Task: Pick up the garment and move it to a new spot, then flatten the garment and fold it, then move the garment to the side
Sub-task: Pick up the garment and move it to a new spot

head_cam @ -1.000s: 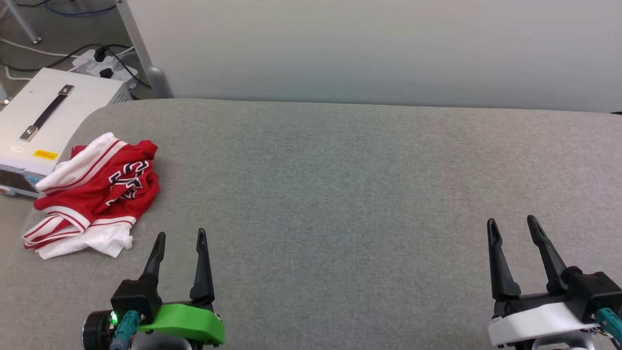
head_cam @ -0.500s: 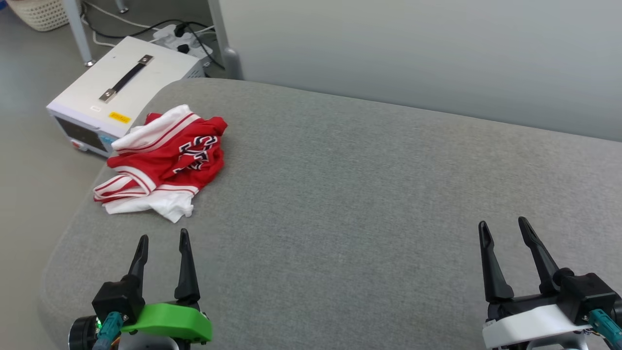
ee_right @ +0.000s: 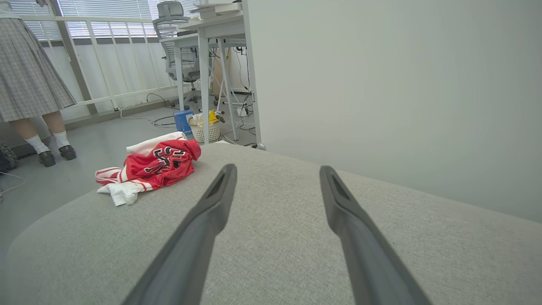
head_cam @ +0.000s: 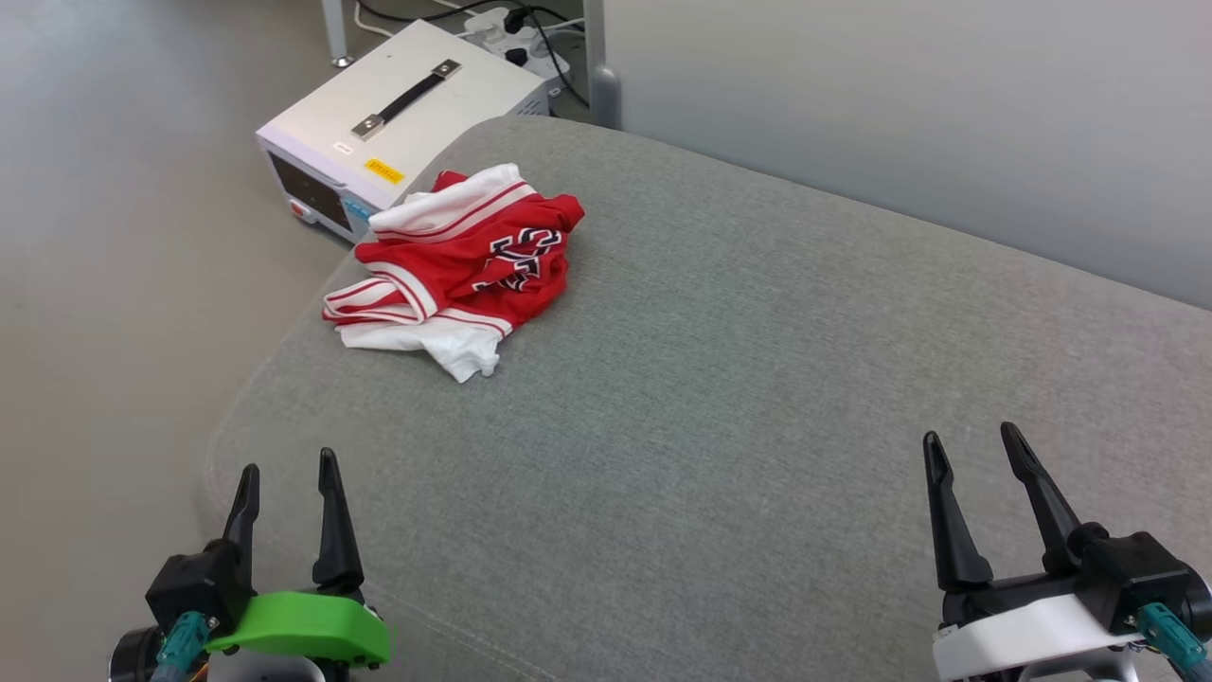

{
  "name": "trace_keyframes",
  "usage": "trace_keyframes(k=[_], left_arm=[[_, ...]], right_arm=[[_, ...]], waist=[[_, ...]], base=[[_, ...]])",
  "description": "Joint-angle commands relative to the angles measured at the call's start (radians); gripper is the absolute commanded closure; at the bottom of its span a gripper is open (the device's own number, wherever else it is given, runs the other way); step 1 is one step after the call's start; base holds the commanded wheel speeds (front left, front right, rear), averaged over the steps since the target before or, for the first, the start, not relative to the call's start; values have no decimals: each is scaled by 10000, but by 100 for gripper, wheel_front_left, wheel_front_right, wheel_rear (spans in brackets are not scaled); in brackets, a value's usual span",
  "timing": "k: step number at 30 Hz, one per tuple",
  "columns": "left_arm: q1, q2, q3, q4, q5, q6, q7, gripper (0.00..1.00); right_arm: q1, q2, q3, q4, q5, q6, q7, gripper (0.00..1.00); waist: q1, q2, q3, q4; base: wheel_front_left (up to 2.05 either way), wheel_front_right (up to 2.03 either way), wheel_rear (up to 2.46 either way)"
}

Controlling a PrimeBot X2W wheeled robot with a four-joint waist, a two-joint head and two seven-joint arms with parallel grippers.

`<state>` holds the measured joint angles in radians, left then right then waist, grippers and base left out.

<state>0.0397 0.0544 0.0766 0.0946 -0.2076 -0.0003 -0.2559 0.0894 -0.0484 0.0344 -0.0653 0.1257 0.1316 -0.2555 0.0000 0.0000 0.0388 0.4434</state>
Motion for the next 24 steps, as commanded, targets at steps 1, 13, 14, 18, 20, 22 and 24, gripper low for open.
trace_keyframes(k=[1,13,14,18,20,22,24], left_arm=[[10,-42,58,54,-82,-40,-59,0],[-322,-42,573,413,-408,-431,-59,0],[-452,-42,651,491,-425,-531,-59,0],[-1510,65,1186,1019,-308,-941,-59,0],[-2196,353,1404,1316,-263,-1078,-59,0],[-2932,639,1566,1626,-364,-1182,-59,0],[-3686,1056,1577,1913,-374,-1249,-59,0]], right_arm=[[-36,-18,2,-11,-95,-9,-63,0],[-181,-18,98,4,-157,-9,-63,0],[-210,-18,103,-3,-181,-9,-63,0],[-352,-18,152,-71,-375,-9,-63,0],[-457,-18,236,-111,-525,-9,-63,0],[-595,-18,222,-184,-657,-9,-63,0],[-742,-18,182,-269,-807,-9,-63,0]], waist=[[0,0,97,430],[0,0,260,482],[0,0,305,451],[0,0,614,243],[0,0,839,32],[0,0,1099,-171],[0,0,1386,-348]], base=[[0,0,0],[0,0,0],[0,0,0],[0,0,0],[0,0,0],[0,0,0],[0,0,0]])
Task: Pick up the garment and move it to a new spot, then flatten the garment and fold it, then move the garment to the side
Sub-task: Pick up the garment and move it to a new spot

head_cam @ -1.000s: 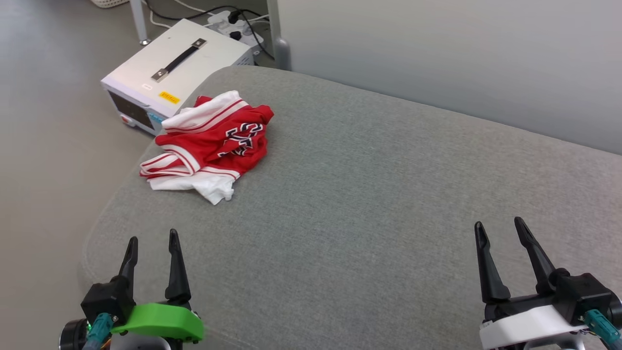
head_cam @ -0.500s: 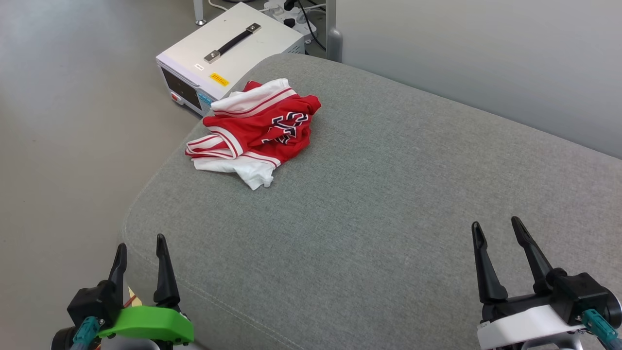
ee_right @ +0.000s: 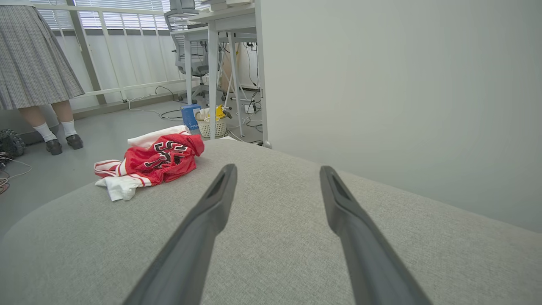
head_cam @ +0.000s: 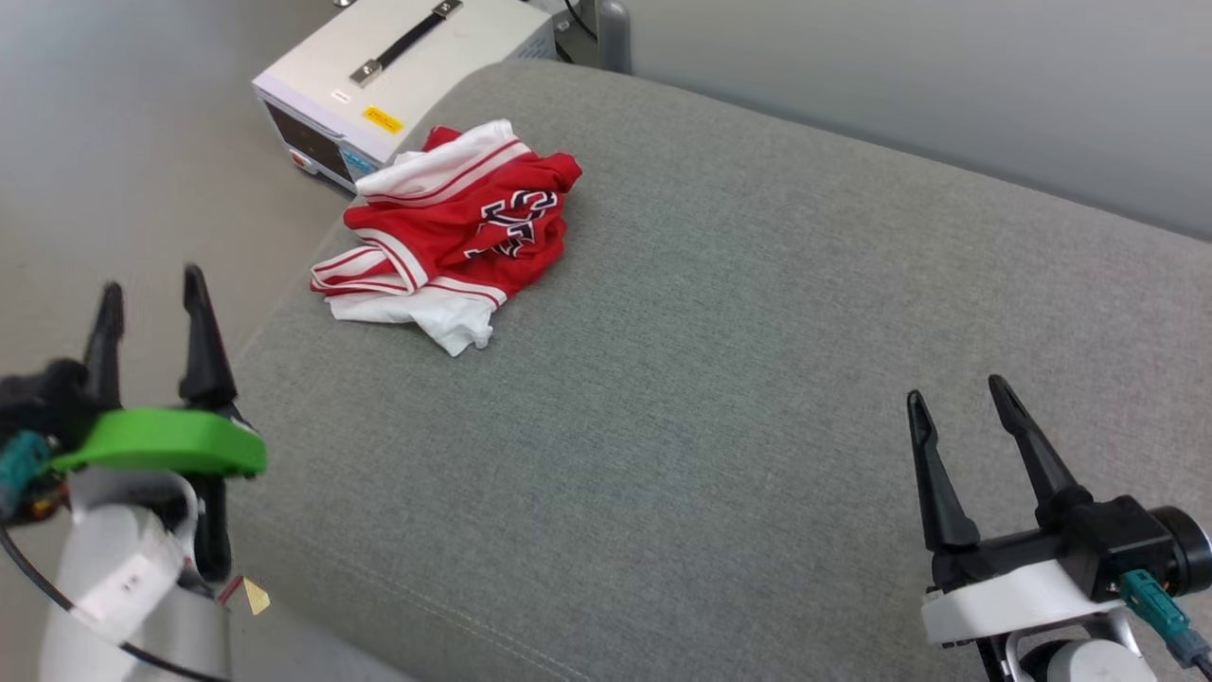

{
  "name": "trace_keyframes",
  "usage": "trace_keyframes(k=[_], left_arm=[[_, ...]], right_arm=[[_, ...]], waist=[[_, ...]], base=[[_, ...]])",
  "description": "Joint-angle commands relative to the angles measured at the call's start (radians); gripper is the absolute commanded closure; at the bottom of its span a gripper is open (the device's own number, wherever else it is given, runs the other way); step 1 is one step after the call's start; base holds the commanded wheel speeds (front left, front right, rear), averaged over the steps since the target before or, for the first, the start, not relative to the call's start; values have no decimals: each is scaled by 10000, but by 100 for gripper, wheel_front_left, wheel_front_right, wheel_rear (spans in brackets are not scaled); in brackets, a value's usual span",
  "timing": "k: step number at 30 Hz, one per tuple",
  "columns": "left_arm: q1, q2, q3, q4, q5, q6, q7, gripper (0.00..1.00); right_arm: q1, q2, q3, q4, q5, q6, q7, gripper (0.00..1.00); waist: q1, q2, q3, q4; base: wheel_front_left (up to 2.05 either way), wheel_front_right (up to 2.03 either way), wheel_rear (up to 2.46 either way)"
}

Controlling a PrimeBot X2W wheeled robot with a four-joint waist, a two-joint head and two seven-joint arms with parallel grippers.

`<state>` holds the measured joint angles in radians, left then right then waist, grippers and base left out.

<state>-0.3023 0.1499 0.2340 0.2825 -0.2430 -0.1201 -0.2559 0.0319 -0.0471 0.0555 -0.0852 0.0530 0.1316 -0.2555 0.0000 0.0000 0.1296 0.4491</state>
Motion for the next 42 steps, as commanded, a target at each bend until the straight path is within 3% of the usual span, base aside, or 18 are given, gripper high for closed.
trace_keyframes(k=[1,8,13,14,17,23,28,32,42], left_arm=[[-692,314,-7,192,-96,-72,-59,0],[-2919,2046,-741,1234,-713,-101,-59,0],[-4174,3355,-2110,2167,-2054,-103,398,0],[-4555,3825,-2884,2372,-2781,-103,1129,0],[-4962,4492,-4063,2436,-4009,-104,2575,0],[-5298,5586,-5759,2241,-6189,-104,5776,0],[-5245,5947,-6591,2085,-7333,-105,7498,0],[-5311,6099,-7140,2394,-7399,-105,8334,0],[-5535,5419,-8083,4245,-7224,-38,9617,0]], right_arm=[[-255,-31,-44,-125,-160,-9,-63,0],[-954,-31,64,-448,-608,-9,-63,0],[-1436,-34,140,-706,-700,-9,-63,0],[-1533,-55,192,-789,-705,-9,-63,0],[-1668,-113,253,-865,-711,-9,-63,0],[-1942,-200,185,-959,-739,-9,-63,0],[-2136,-358,118,-1079,-749,-9,-63,0],[-2246,-467,88,-1169,-759,-9,-63,0],[-2425,-408,142,-1239,-692,-9,-63,0]], waist=[[0,0,672,-517],[0,0,1846,-1249],[0,0,2490,-1735],[0,0,2668,-1853],[0,0,2890,-2008],[0,0,3221,-2345],[0,0,3497,-2598],[0,0,3771,-2794],[0,0,4314,-3204]], base=[[0,0,0],[0,0,0],[0,0,0],[0,0,0],[0,0,0],[0,0,0],[0,0,0],[0,0,0],[0,0,0]])
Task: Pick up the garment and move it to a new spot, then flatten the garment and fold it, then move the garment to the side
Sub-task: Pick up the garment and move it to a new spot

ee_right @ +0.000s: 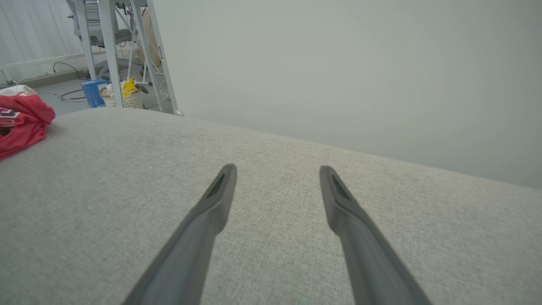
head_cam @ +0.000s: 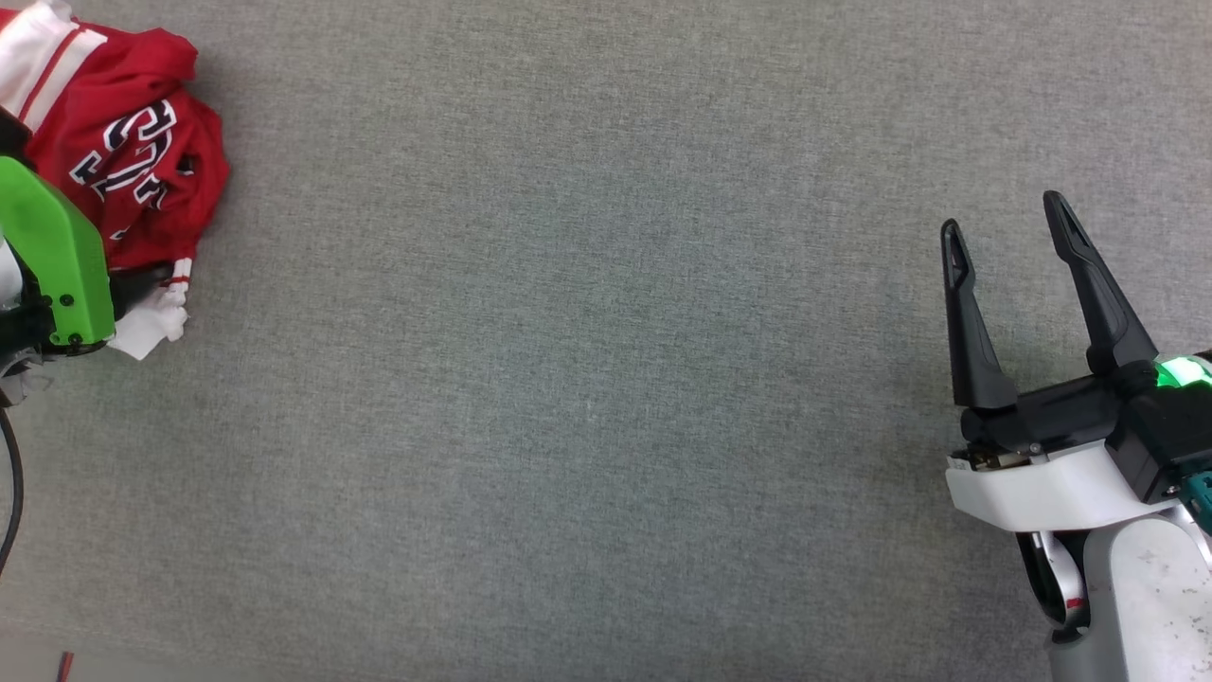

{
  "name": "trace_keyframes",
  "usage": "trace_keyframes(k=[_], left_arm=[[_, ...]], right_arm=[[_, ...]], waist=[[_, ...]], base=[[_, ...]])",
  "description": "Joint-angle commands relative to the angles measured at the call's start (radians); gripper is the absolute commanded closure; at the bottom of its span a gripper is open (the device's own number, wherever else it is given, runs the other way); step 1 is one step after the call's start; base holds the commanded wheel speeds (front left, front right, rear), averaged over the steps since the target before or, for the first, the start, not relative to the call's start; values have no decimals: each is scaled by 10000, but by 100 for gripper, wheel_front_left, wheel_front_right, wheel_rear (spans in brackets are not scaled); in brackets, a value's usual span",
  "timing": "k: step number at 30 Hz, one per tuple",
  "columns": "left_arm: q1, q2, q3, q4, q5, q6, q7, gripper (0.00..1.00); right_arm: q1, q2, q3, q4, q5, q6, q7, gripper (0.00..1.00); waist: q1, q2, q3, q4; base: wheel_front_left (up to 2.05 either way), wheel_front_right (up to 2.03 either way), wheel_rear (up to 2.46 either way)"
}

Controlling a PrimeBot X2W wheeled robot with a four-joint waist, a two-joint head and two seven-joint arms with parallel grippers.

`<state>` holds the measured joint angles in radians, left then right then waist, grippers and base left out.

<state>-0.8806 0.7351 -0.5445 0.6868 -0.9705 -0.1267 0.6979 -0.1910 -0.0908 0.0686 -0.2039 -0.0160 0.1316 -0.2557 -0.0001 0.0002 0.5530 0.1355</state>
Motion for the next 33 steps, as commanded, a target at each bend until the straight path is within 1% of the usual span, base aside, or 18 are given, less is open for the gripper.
trace_keyframes(k=[1,2,3,8,12,15,16,20,23,27,29,33], left_arm=[[178,-461,-357,288,72,21,141,0],[128,-479,-403,369,97,18,187,0],[67,-502,-469,454,126,13,246,99],[-251,-468,-544,632,239,-14,-135,100],[-685,-240,-612,440,415,-32,-770,100],[-925,-100,-898,-96,507,-36,-1264,100],[-1128,137,-1352,-813,588,-37,-1611,100],[-1515,465,-2053,-1918,565,-38,-1703,100],[-1842,596,-2545,-2696,552,-39,-1766,100],[-2373,522,-3180,-3502,707,-39,-1888,100],[-2607,397,-3479,-3778,770,-39,-1952,100],[-3070,-117,-4073,-4167,859,-39,-2089,100]], right_arm=[[-210,34,29,-41,3,-9,-61,0],[-227,37,45,-29,10,-9,-61,0],[-248,44,64,-11,24,-9,-61,0],[-254,65,206,96,122,-9,-61,0],[-160,100,255,212,206,-9,-61,0],[-88,144,272,306,296,-9,-61,0],[-26,210,297,394,392,-9,-61,0],[82,303,318,484,497,-9,-61,0],[134,350,344,536,578,-9,-61,0],[234,387,270,558,673,-9,-61,0],[264,396,237,563,718,-9,-61,0],[312,402,134,533,1021,-9,-61,0]], waist=[[1,-2,101,-77],[1,-2,110,-84],[1,-2,110,-91],[1,-2,-79,-32],[1,-2,-455,65],[1,-2,-846,150],[1,-2,-1243,198],[1,-2,-1653,207],[1,-2,-1874,126],[1,-2,-2098,-93],[1,-2,-2194,-264],[1,-2,-2337,-657]], base=[[0,0,0],[0,0,0],[0,0,0],[0,0,0],[0,0,0],[0,0,0],[0,0,0],[0,0,0],[0,0,0],[0,0,0],[0,0,0],[0,0,0]])
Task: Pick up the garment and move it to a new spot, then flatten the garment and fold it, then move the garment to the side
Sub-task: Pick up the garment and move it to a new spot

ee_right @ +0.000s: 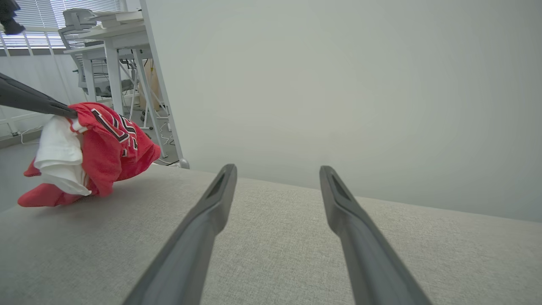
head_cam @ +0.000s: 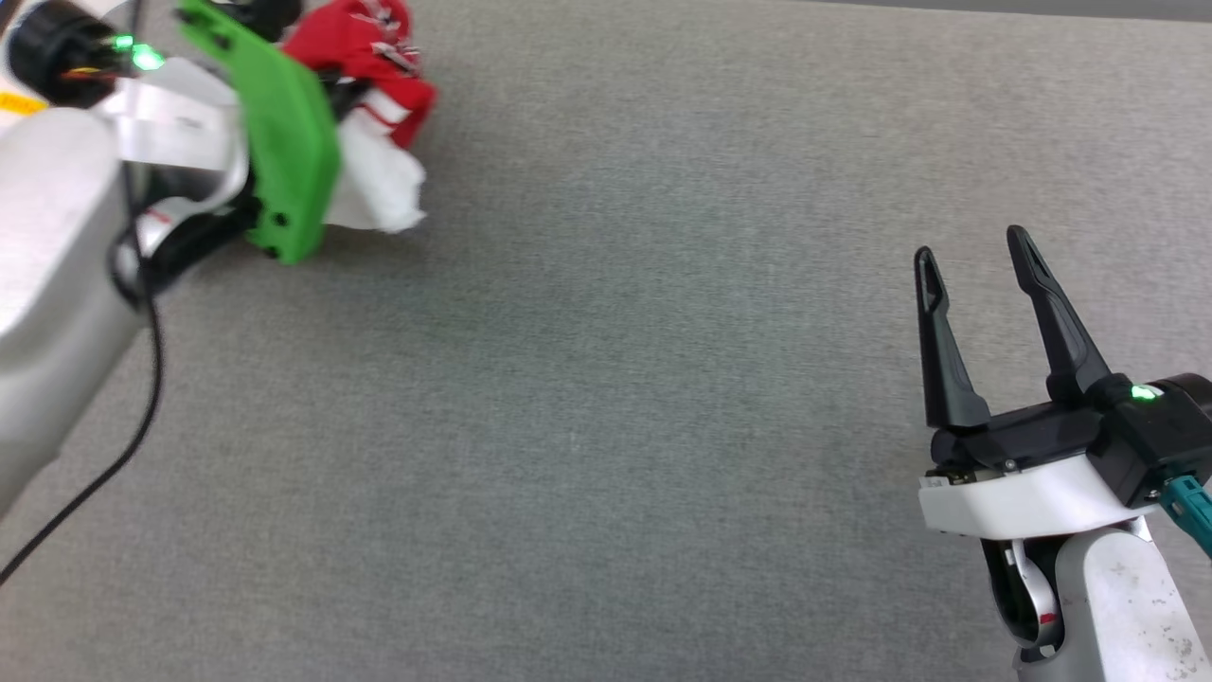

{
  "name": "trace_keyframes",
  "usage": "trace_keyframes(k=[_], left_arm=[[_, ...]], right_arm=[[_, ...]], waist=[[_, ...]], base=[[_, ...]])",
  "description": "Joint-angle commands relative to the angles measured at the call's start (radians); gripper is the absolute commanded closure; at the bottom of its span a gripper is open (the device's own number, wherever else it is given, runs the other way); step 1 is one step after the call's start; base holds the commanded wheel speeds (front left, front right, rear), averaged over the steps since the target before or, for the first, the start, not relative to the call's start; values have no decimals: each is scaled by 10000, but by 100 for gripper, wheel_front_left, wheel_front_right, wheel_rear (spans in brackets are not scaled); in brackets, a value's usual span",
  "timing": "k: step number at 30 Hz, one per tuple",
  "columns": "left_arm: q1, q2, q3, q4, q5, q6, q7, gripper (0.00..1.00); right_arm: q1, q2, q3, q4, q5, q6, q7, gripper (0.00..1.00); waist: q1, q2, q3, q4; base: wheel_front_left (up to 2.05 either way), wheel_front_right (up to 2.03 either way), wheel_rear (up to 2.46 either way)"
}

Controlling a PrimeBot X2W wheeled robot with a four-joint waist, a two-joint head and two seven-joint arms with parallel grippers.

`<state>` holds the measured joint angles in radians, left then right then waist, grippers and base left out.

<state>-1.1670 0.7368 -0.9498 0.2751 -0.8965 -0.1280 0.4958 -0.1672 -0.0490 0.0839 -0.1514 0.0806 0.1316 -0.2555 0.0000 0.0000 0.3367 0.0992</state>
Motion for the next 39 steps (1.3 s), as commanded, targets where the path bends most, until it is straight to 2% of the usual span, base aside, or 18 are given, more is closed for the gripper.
trace_keyframes(k=[1,6,13,20,22,26,30,33,34,35,39], left_arm=[[-321,-317,-206,-128,139,-26,-87,100],[-865,-1232,-1349,-534,492,-26,-152,100],[-1338,-2857,-2855,-765,682,-26,-528,100],[-638,-4574,-3283,-419,866,-26,-850,100],[148,-5076,-3296,-465,1233,-26,-386,100],[1509,-5531,-3301,-672,1788,-26,415,100],[2760,-5739,-3302,-778,2208,-27,979,100],[2942,-5837,-3303,-767,2301,-27,702,100],[2918,-5881,-3303,-690,2326,-27,383,9],[2868,-5924,-3303,-610,2326,-27,54,0],[2394,-6171,-3303,-145,2283,-27,-1970,0]], right_arm=[[86,-16,-35,3,124,-9,-63,0],[120,-14,-158,-70,347,-9,-63,0],[95,-14,-568,-140,654,-9,-63,0],[22,-13,-841,-178,780,-9,-63,0],[-27,-13,-888,-179,775,-9,-63,0],[-122,-13,-988,-195,759,-9,-63,0],[-244,-13,-922,-110,676,-9,-63,0],[-224,-13,-922,-51,639,-9,-63,0],[-192,-13,-924,-22,621,-9,-63,0],[-158,-13,-928,6,608,-9,-63,0],[64,-13,-966,130,532,-9,-63,0]], waist=[[0,0,-201,-418],[0,0,-154,-991],[0,0,168,-1645],[0,0,512,-1926],[0,0,611,-1972],[0,0,764,-1977],[0,0,856,-1868],[0,0,743,-1762],[0,0,661,-1711],[0,0,575,-1670],[0,0,70,-1455]], base=[[0,0,0],[0,0,0],[0,0,0],[0,0,0],[0,0,0],[0,0,0],[0,0,0],[0,0,0],[0,0,0],[0,0,0],[0,0,0]])
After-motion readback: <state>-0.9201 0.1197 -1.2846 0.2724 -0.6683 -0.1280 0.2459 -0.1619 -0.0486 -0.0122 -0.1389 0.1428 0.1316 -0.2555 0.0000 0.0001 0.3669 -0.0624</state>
